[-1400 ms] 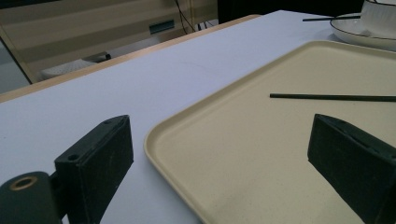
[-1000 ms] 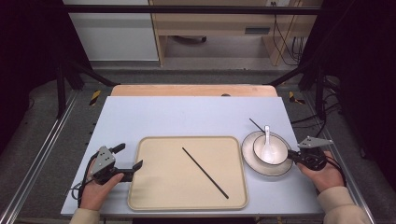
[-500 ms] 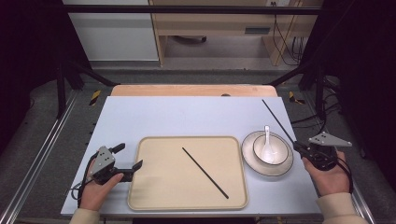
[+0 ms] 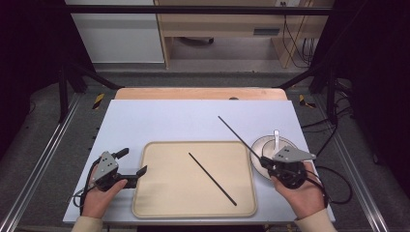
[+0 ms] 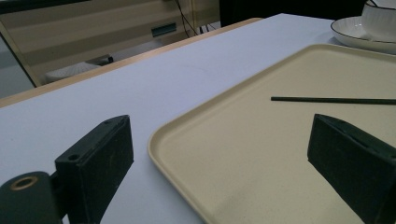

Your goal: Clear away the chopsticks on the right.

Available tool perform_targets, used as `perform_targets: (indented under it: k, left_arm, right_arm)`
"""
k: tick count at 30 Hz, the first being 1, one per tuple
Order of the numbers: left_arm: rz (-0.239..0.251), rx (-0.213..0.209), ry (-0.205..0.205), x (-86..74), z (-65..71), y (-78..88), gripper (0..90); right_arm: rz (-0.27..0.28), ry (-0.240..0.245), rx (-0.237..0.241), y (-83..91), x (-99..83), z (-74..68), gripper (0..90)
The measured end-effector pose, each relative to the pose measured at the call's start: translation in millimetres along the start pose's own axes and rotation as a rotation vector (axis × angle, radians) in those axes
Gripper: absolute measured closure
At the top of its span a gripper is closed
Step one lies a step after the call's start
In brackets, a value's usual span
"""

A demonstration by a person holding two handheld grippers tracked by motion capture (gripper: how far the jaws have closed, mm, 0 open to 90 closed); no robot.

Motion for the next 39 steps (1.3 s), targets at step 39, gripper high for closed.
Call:
perform_targets:
  k: [39]
  left_arm:
    - [0.012, 0.001, 0.000, 2.7, 1.9, 1.8, 6.6]
  right_arm:
    - [-0.165, -0.014, 0.138, -61.2, -37.2, -65.6, 85.6]
Point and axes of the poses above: each handheld gripper's, and its own axes: y roughly backward along the jaws, x roughly out of its top, z roughly to its right, the point moved 1 cm from there along -y, roughly forward along the jaws, and after that the axes turned 1 degree about -x, right-handed, at the moved point
